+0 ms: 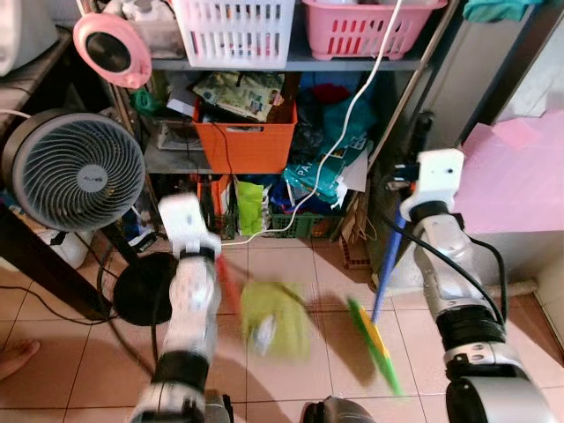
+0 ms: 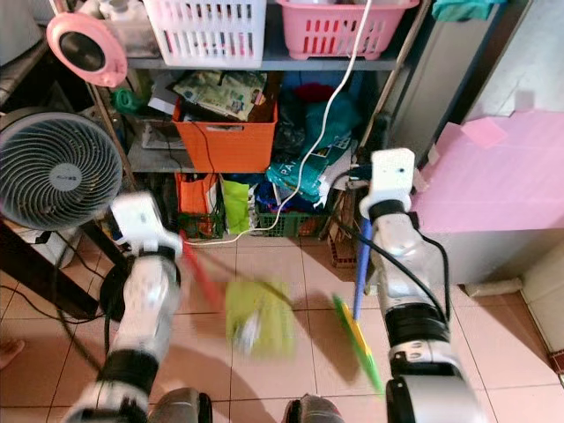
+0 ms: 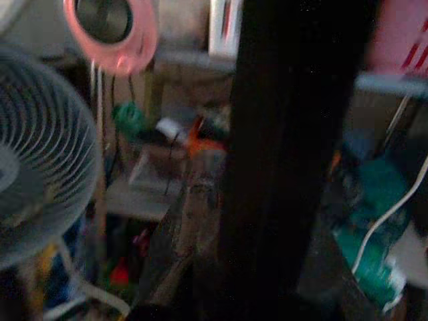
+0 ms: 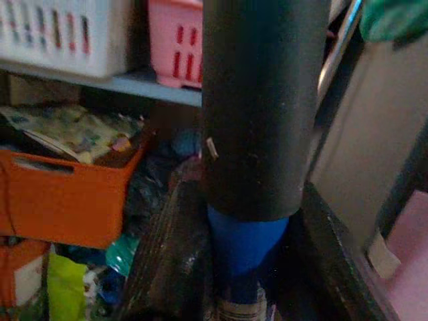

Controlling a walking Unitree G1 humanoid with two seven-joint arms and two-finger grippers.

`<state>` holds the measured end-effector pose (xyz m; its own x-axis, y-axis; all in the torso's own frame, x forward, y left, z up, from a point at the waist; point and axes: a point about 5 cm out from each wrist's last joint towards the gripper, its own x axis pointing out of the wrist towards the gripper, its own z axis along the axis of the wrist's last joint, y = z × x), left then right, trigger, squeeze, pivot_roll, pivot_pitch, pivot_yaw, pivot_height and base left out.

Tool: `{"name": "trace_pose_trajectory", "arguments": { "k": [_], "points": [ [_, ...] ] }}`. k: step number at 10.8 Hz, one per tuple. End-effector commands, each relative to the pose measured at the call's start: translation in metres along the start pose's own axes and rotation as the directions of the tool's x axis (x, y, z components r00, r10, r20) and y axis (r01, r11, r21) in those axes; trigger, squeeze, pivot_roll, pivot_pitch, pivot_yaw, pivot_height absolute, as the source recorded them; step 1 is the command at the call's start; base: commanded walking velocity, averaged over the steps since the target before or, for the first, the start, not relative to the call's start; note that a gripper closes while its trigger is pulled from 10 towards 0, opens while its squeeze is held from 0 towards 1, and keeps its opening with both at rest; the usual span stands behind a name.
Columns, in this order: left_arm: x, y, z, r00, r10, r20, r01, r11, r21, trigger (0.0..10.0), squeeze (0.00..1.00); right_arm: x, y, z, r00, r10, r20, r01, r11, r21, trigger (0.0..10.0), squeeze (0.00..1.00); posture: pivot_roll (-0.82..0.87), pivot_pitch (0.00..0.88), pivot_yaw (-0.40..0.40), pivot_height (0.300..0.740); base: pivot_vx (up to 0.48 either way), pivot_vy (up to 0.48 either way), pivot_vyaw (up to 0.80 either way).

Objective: Sweep floor

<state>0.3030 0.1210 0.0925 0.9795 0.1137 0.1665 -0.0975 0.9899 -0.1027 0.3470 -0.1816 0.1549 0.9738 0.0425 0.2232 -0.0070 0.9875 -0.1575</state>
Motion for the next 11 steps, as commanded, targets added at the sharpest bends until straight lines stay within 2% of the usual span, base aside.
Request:
{"name": "trace_pose_trajectory", "arguments": {
  "k": [1, 3, 5, 6, 8, 10, 11],
  "points": [
    [0.007, -0.008, 0.019, 0.997, -0.020, 0.079, 0.020, 1.000, 0.001, 10.0, 0.00, 0.002, 0.001, 0.011, 0.999, 0.010, 0.045, -0.009, 1.000, -0.012, 10.0, 0.00, -0.05, 0.012, -0.028, 0.740, 0.000, 0.000, 0.00],
    [-0.004, -0.009, 0.010, 0.999, -0.045, 0.016, 0.046, 0.994, -0.100, 10.0, 0.00, -0.002, 0.005, 0.012, 0.999, 0.025, 0.041, -0.024, 1.000, -0.005, 10.0, 0.00, -0.05, 0.022, -0.032, 0.740, 0.000, 0.000, 0.00],
    [-0.012, -0.012, 0.008, 0.992, -0.122, 0.027, 0.124, 0.988, -0.091, 10.0, 0.00, -0.005, 0.006, 0.011, 0.999, 0.034, 0.036, -0.034, 0.999, -0.001, 10.0, 0.00, -0.06, 0.028, -0.036, 0.740, 0.000, 0.000, 0.00],
    [-0.014, -0.009, 0.005, 0.996, -0.088, 0.010, 0.089, 0.993, -0.081, 10.0, 0.00, -0.006, 0.007, 0.011, 0.999, 0.037, 0.032, -0.037, 0.999, 0.001, 10.0, 0.00, -0.05, 0.032, -0.039, 0.740, 0.000, 0.000, 0.00],
    [-0.014, -0.006, 0.006, 0.997, -0.075, 0.009, 0.075, 0.989, -0.127, 10.0, 0.00, -0.005, 0.010, 0.011, 0.998, 0.048, 0.027, -0.048, 0.999, 0.008, 10.0, 0.00, -0.05, 0.033, -0.046, 0.740, 0.000, 0.000, 0.00],
    [-0.015, -0.007, 0.008, 0.992, -0.122, 0.000, 0.121, 0.981, -0.154, 10.0, 0.00, -0.003, 0.014, 0.013, 0.998, 0.056, 0.027, -0.057, 0.998, 0.023, 10.0, 0.00, -0.04, 0.029, -0.051, 0.740, 0.000, 0.000, 0.00],
    [-0.013, -0.003, 0.017, 0.993, -0.109, 0.037, 0.111, 0.990, -0.083, 10.0, 0.00, -0.004, 0.015, 0.010, 0.999, 0.043, 0.005, -0.043, 0.997, 0.068, 10.0, 0.00, -0.04, 0.024, -0.046, 0.740, 0.000, 0.000, 0.00]
  ]
}}
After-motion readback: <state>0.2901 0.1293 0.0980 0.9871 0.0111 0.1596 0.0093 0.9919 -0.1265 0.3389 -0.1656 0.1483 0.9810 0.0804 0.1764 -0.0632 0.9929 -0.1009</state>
